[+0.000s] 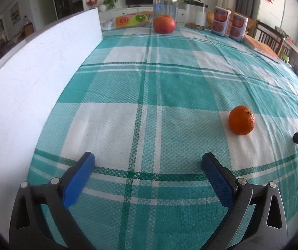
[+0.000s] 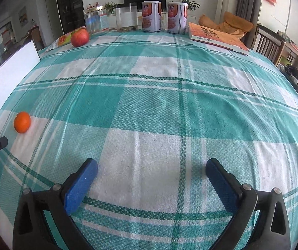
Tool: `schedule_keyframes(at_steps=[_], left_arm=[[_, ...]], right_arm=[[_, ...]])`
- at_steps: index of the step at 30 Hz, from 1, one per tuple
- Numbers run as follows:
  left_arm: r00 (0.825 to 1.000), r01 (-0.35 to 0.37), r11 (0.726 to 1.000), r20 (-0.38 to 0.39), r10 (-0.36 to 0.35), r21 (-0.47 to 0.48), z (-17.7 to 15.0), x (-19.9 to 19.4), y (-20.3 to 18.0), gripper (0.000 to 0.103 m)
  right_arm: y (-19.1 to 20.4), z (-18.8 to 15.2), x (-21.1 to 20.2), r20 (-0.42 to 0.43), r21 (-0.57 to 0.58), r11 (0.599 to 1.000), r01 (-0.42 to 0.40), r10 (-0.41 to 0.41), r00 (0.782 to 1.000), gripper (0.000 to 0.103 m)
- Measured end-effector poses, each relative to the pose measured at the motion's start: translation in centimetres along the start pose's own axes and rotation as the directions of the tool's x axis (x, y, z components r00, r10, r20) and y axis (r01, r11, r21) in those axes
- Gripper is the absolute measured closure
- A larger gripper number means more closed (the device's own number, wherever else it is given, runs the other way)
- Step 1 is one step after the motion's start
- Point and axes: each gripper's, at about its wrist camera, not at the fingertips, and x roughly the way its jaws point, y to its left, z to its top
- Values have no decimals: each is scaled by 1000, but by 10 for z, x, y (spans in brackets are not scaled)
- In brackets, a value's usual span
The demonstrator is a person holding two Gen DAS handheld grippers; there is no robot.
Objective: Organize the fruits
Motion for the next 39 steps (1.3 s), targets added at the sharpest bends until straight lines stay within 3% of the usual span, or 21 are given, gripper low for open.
schedule_keyframes(at_steps=[39], left_arm=[[1000,7,1000,-2,-7,-3,0,2,0,0]], right_arm=[[-1,-1,0,1,3,1000,7,-7,1000,0]])
